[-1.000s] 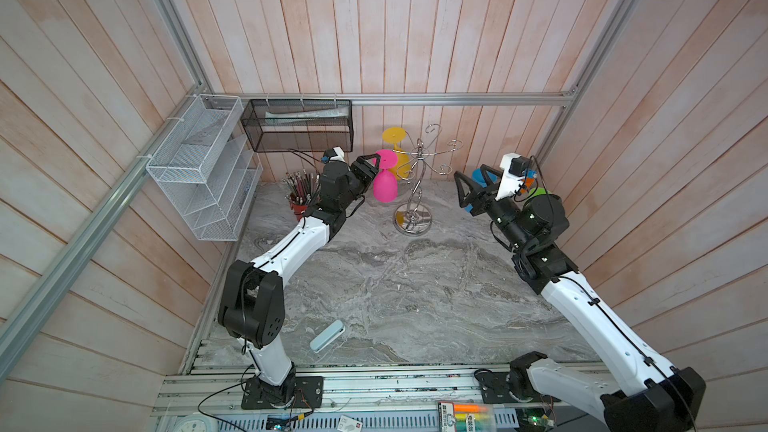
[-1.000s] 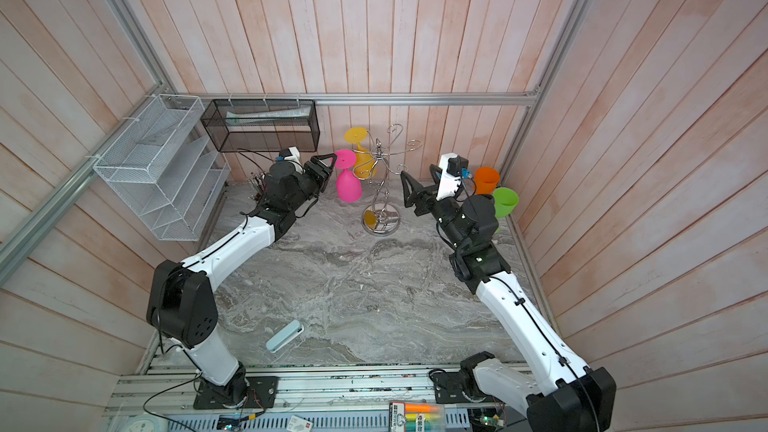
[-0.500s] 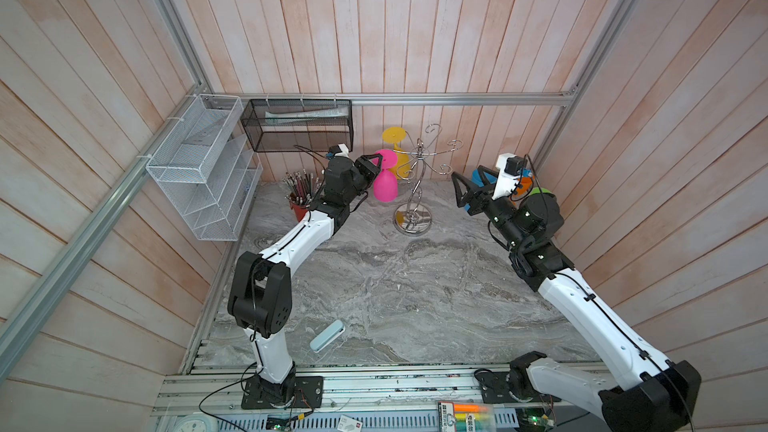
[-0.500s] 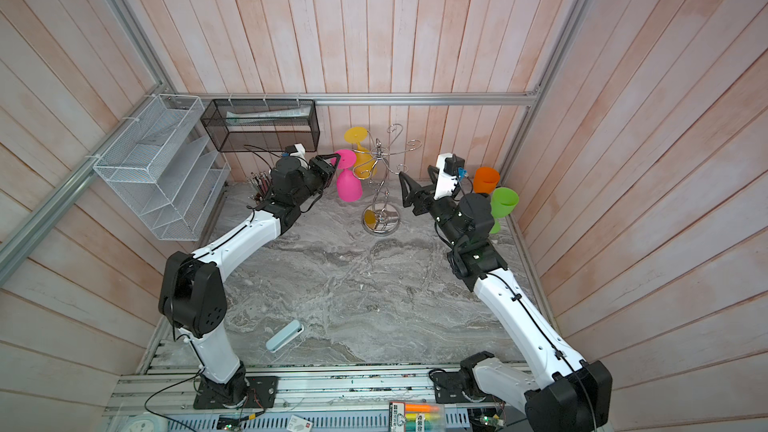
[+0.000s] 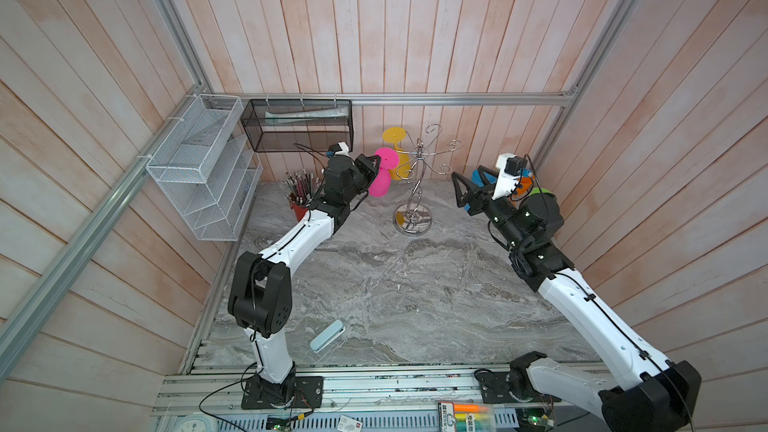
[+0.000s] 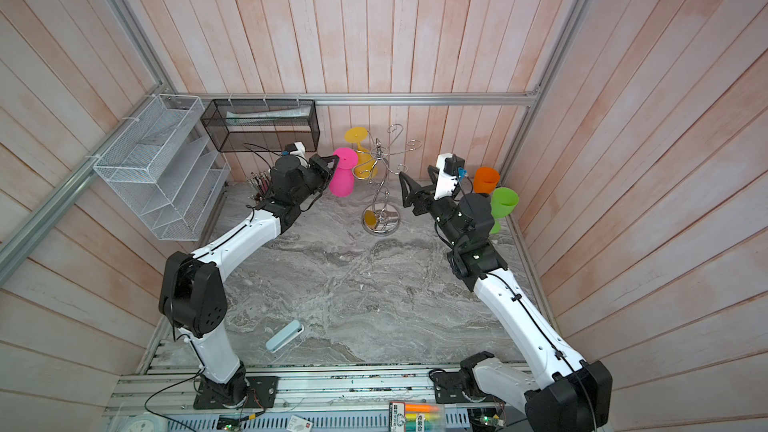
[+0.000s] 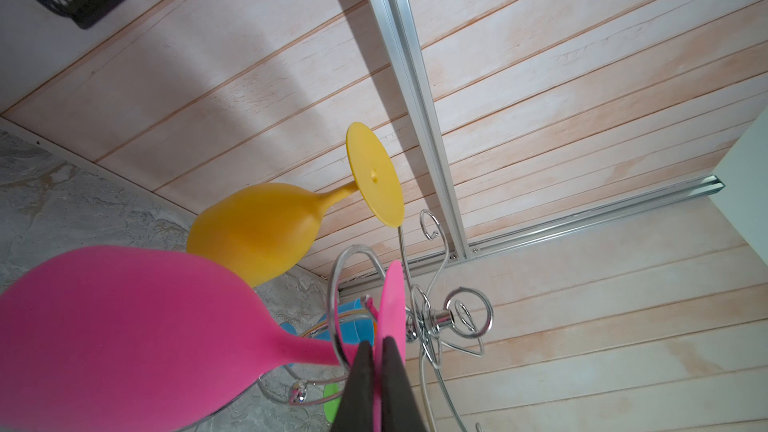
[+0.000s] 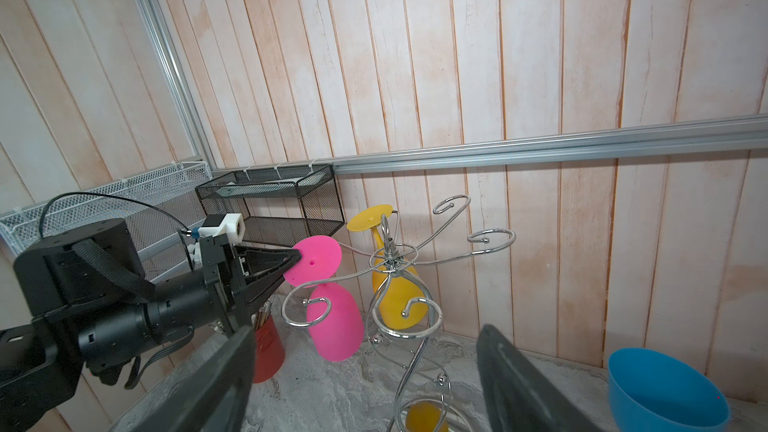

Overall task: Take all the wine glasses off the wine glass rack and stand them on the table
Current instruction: 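Hold the pink glass on the rack with the left gripper while the right gripper waits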

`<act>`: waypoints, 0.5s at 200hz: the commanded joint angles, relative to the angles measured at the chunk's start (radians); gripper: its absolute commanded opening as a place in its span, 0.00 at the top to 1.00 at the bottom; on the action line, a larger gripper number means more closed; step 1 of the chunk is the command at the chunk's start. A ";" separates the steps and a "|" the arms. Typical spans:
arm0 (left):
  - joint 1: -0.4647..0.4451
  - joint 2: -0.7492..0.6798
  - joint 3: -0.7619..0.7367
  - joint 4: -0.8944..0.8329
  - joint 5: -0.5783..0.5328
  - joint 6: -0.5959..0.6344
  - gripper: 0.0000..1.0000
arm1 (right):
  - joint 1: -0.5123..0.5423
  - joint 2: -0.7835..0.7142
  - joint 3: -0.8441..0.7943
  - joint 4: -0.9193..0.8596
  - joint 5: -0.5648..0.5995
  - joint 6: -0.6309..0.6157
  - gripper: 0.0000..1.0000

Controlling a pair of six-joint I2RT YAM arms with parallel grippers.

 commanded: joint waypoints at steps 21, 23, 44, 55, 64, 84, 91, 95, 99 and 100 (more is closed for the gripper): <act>0.005 -0.018 0.026 0.007 0.011 0.017 0.94 | -0.001 0.002 0.014 0.002 0.005 -0.005 0.16; 0.005 -0.020 0.026 0.007 0.011 0.017 0.94 | -0.002 0.001 0.013 0.004 0.005 -0.005 0.16; 0.005 -0.032 0.022 0.010 0.009 0.021 0.94 | -0.001 0.002 0.013 0.003 0.003 -0.004 0.16; 0.005 -0.035 0.022 0.010 0.006 0.022 0.94 | -0.002 0.002 0.014 0.003 0.004 -0.004 0.16; 0.005 -0.039 0.023 0.010 0.005 0.024 0.94 | -0.001 0.004 0.015 0.004 0.003 -0.004 0.16; 0.005 -0.045 0.019 0.016 0.003 0.019 0.94 | -0.001 0.003 0.014 0.004 0.002 -0.004 0.16; 0.005 -0.046 0.017 0.020 0.003 0.016 0.93 | -0.001 0.002 0.014 0.004 0.002 -0.004 0.16; 0.005 -0.048 0.015 0.023 0.003 0.015 0.94 | -0.002 0.004 0.015 0.003 0.002 -0.003 0.16; 0.005 -0.049 0.013 0.025 0.003 0.015 0.94 | -0.002 0.004 0.016 0.004 0.003 -0.003 0.16; 0.005 -0.049 0.014 0.025 0.003 0.015 0.93 | -0.001 0.004 0.016 0.004 0.003 -0.003 0.16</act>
